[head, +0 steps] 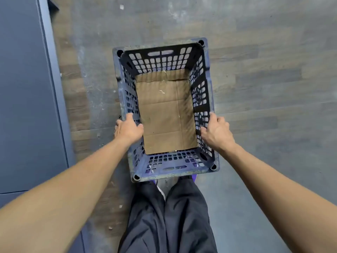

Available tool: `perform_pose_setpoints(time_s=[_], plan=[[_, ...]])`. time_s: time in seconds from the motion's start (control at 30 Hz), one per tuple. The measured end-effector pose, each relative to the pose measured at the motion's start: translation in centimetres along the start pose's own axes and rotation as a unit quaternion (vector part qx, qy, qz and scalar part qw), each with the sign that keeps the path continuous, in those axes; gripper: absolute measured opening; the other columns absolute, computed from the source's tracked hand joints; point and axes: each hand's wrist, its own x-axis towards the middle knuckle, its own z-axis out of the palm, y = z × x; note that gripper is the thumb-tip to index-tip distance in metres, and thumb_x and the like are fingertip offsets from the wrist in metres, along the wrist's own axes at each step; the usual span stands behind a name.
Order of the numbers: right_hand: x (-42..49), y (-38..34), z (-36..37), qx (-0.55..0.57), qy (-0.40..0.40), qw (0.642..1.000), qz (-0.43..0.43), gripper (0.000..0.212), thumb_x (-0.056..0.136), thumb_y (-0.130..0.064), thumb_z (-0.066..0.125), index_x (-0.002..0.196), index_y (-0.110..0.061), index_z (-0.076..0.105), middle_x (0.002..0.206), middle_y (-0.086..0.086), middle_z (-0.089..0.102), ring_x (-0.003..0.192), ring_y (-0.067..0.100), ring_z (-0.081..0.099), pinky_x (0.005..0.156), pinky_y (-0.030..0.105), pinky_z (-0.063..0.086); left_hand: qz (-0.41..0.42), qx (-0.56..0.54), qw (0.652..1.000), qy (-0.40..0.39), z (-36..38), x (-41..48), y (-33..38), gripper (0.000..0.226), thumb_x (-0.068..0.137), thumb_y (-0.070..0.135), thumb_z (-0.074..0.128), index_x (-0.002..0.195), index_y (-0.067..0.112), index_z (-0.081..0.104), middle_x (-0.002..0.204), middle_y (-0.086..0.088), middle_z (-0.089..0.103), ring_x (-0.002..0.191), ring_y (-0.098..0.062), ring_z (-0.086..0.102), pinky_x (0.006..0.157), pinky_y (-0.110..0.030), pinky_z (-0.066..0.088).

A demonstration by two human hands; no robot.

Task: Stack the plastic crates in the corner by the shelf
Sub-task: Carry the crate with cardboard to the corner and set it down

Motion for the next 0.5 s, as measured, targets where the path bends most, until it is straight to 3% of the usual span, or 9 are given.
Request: perform_pose_setpoints(time_s=[0.17,0.27,0.4,0.5], plan=[[2.7,-0.2,0.3,0.028,0.006,0.998,0.053,0.065,0.093,-0.026,0.046,0.148,-0.006,0.017,0.139,0.027,0.039,0.125,0.043,0.037,0.098,0.047,0.036,-0.009,-0.022,1.0,-0.003,0.1,2.6,0.8,0.066,0.095,0.045,0.049,0.152,0.029,0.017,0.15,-0.021,0.024,0.115,-0.042,0.054,0.099,-0.049,0.044],[4.4,-0.6,0.8,0.051,-0.007,0.996,0.077,0.073,0.089,-0.027,0.048,0.148,-0.002,0.012,0.137,0.029,0.043,0.122,0.045,0.043,0.098,0.047,0.038,-0.019,-0.031,0.999,0.02,0.6,3.7,1.1,0.058,0.095,0.04,0.05,0.147,0.025,0.03,0.148,-0.019,0.022,0.111,-0.042,0.056,0.097,-0.047,0.045],[6.2,-1.2,0.5,0.109,-0.02,0.984,0.136,0.075,0.086,-0.028,0.054,0.145,-0.002,0.017,0.141,0.027,0.038,0.124,0.044,0.045,0.102,0.046,0.039,-0.027,-0.055,0.994,0.088,1.2,4.3,1.5,0.034,0.094,0.031,0.053,0.126,0.019,0.051,0.136,-0.015,0.031,0.116,-0.038,0.047,0.094,-0.042,0.042],[6.6,-1.3,-0.5,0.12,-0.023,0.979,0.163,0.066,0.085,-0.024,0.055,0.138,0.002,0.026,0.135,0.027,0.042,0.116,0.042,0.051,0.095,0.043,0.043,-0.016,-0.044,0.992,0.116,1.2,3.8,1.0,0.016,0.092,0.026,0.054,0.105,0.017,0.058,0.122,-0.012,0.038,0.113,-0.035,0.047,0.09,-0.041,0.042]])
